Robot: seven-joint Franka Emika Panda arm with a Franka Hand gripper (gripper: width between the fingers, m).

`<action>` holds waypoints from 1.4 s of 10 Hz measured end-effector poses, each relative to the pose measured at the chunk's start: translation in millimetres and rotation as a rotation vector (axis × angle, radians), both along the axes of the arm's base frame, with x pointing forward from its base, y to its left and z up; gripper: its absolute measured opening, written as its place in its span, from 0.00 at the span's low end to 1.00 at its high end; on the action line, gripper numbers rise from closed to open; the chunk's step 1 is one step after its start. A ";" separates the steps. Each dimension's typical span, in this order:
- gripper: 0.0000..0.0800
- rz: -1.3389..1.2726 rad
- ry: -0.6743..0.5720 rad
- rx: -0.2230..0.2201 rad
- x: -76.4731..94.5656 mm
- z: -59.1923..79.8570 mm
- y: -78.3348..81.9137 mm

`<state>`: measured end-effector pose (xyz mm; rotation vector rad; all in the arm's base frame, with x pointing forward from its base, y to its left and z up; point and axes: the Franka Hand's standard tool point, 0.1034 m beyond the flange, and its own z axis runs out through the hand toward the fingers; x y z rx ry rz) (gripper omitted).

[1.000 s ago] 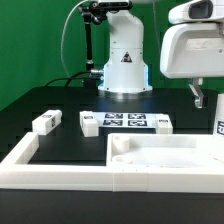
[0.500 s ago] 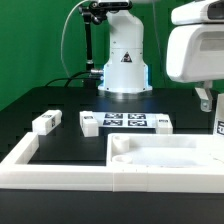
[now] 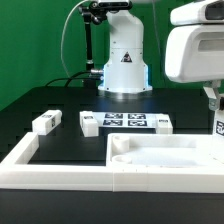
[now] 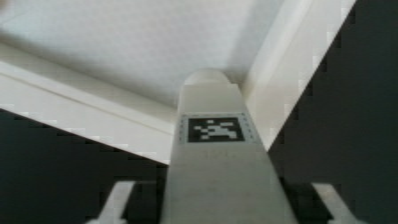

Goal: Assemble desk

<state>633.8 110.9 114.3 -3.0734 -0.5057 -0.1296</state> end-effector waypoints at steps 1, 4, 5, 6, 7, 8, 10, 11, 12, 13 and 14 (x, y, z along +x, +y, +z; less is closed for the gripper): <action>0.36 -0.090 0.004 0.007 0.0 0.0 0.1; 0.36 -0.386 0.015 0.033 -0.7 0.2 0.4; 0.36 -0.473 0.018 0.039 -1.6 -0.8 0.8; 0.36 -0.615 0.018 0.055 -1.7 -1.6 0.9; 0.36 -0.726 0.020 0.067 -2.1 -1.9 1.1; 0.36 -0.807 0.020 0.085 -1.4 -2.0 1.1; 0.36 -1.021 0.032 0.105 -1.6 -2.1 2.2; 0.36 -1.074 0.035 0.109 -1.8 -2.2 2.8; 0.49 -1.145 0.042 0.118 -2.3 -2.4 5.3; 0.49 -1.142 0.043 0.119 -2.5 -2.6 6.0; 0.66 -1.119 0.042 0.117 -2.5 -2.8 6.0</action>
Offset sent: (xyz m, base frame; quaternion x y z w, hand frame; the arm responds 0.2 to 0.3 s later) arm -0.0089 0.0085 0.0042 0.0207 -0.0014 0.3015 0.9532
